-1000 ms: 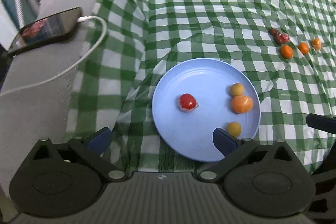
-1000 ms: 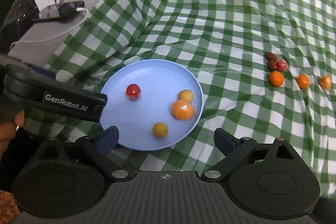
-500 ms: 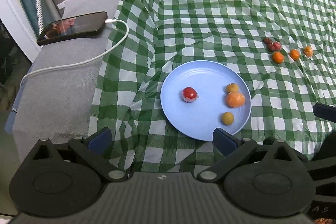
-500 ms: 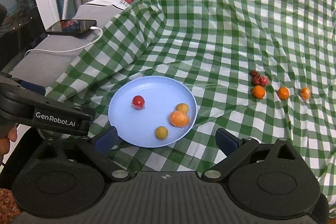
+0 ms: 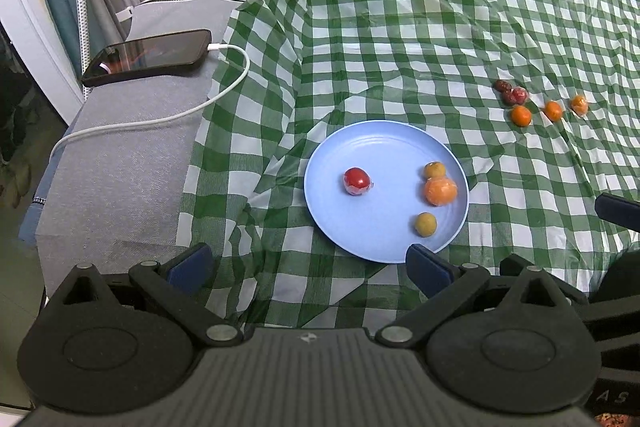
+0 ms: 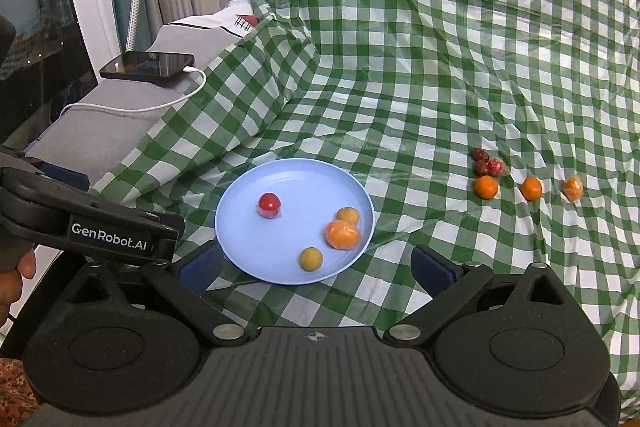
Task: Organize fruits
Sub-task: 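Open both grippers to release the tomato and tangerine onto the plate, then move both open grippers toward the row of fruits on the cloth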
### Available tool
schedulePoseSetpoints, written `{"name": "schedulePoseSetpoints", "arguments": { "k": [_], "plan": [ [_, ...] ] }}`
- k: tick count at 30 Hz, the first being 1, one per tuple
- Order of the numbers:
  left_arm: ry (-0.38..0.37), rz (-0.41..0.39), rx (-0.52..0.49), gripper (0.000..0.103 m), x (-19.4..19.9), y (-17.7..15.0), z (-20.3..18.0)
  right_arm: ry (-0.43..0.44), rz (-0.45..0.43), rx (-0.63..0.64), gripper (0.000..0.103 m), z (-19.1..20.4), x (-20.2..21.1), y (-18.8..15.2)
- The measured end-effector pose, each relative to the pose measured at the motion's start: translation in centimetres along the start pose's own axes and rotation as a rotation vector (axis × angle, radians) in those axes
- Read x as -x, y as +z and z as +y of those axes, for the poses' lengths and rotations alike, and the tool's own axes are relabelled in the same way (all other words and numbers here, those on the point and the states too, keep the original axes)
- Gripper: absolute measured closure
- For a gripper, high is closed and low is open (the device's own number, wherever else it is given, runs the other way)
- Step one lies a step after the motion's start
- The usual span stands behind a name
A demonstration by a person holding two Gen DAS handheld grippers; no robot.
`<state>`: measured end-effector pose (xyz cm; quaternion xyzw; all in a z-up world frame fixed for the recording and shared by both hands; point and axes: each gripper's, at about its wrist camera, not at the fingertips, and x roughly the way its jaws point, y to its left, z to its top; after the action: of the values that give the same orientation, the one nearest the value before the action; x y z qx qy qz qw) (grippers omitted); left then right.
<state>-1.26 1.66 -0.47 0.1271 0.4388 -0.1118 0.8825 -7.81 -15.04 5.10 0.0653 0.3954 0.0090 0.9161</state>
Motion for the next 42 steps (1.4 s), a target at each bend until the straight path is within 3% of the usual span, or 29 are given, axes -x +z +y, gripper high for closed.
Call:
{"name": "schedulePoseSetpoints", "arguments": {
  "k": [26,42],
  "plan": [
    [0.007,0.033,-0.009,0.000,-1.1,0.3,-0.2,0.011,0.028,-0.020,0.003,-0.2,-0.9,0.0],
    [0.014,0.067,-0.047,0.000,-2.7,1.9,-2.3,-0.005,0.046,-0.084,0.003,-2.4,-2.5,-0.2]
  ]
}}
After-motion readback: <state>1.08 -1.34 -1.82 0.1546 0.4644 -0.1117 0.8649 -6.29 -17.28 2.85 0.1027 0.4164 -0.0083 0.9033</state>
